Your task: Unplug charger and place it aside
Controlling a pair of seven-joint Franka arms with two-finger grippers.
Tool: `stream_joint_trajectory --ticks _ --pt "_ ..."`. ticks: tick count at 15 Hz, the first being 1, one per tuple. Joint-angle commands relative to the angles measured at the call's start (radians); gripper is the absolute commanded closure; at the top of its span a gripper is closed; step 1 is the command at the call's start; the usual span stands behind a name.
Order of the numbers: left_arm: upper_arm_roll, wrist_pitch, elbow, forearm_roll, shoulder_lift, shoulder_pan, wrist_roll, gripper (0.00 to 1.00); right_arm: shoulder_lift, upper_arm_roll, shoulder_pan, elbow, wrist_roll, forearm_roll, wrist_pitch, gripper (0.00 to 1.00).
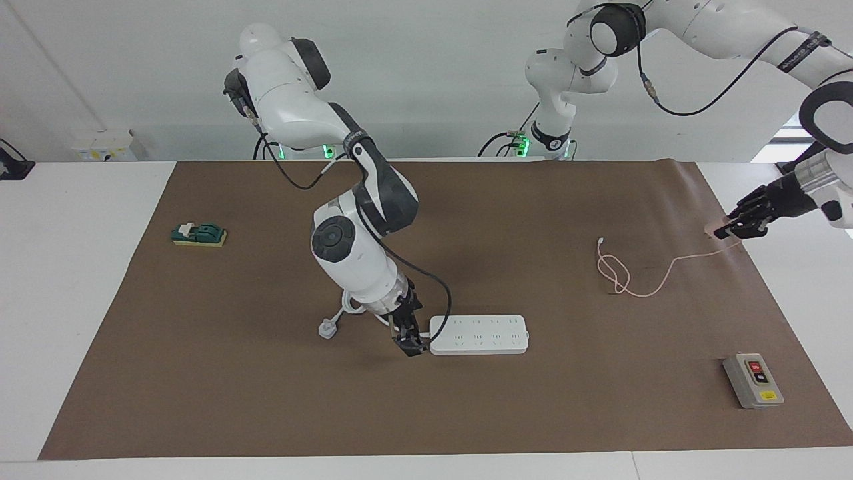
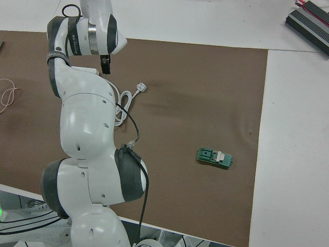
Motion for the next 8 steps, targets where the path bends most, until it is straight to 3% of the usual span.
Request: stream_joint_trajectory --ticks 1,4,8 --pt "-0.096 0.007 0.032 0.117 -0.034 0.028 0.011 0.0 -0.183 0.015 -0.102 -0.165 -0.27 -0.016 -0.047 0.0" --pt "-0.162 0.002 0.075 0.196 -0.044 0.058 0.016 0.0 -0.299 0.012 -0.176 -0.212 -0.587 -0.022 -0.127 0.0" --pt "-0.265 -0.036 0.087 0.269 -0.168 0.111 0.023 0.0 -0.398 0.015 -0.211 -0.236 -1.006 -0.188 -0.208 0.0"
